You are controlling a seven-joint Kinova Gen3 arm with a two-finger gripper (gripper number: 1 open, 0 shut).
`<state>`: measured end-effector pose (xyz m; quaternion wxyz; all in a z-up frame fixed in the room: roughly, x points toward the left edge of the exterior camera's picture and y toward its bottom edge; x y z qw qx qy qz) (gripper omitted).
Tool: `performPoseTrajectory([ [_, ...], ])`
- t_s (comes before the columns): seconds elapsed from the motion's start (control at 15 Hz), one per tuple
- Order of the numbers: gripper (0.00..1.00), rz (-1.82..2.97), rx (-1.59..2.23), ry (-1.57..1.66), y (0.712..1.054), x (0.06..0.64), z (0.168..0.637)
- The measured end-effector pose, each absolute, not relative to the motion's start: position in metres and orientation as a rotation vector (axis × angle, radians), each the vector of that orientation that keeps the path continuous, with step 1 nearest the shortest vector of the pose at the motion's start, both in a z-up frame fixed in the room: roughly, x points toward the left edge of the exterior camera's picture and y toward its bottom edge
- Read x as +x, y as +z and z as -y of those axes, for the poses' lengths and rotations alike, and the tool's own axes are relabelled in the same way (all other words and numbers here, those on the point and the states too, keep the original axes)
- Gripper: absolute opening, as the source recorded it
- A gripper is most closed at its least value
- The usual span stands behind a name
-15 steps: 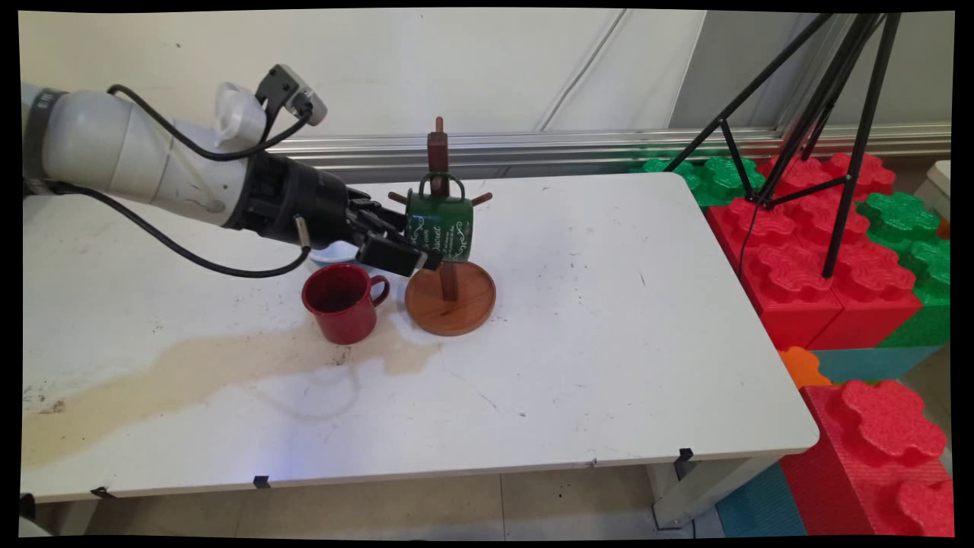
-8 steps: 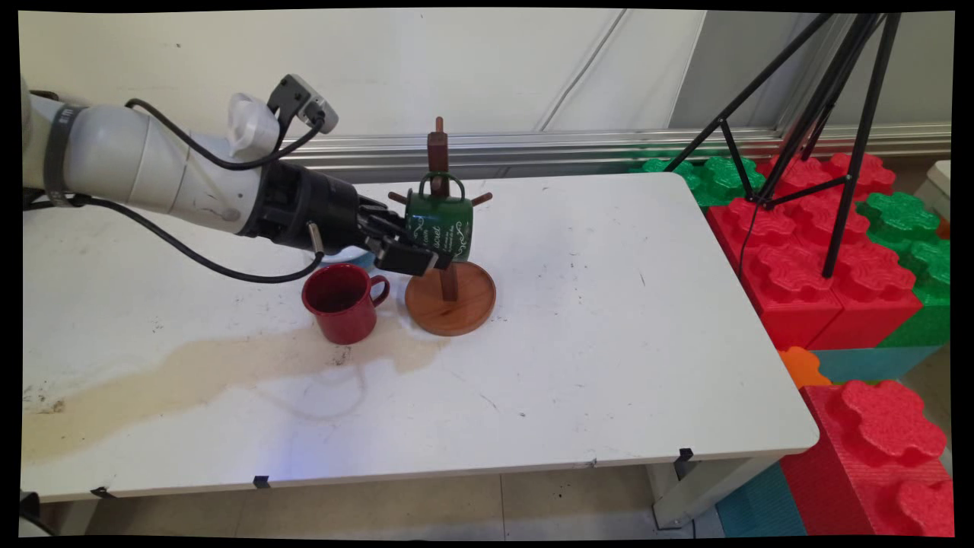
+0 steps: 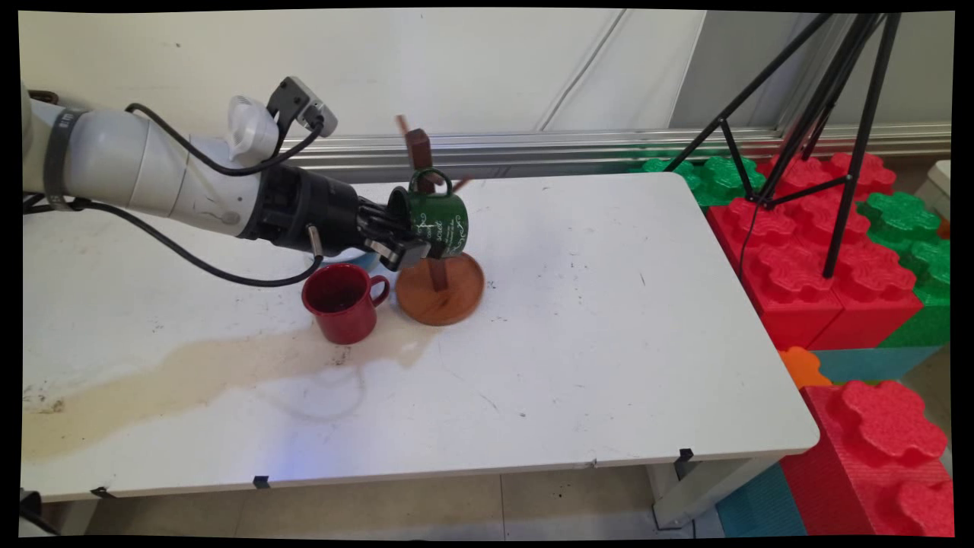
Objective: Place the picked object on the table
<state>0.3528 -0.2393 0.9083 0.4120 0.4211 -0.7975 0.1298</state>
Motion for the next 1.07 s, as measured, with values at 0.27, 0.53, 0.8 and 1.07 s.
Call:
performPoseTrajectory([
  [0.27,0.0,2.012,1.044,0.323,0.913,0.356,0.234],
  [0.53,0.0,2.008,1.028,0.319,0.918,0.356,0.23],
  [0.8,0.0,1.996,1.018,0.328,0.924,0.353,0.23],
  [1.07,0.0,1.99,1.0,0.332,0.929,0.35,0.23],
])
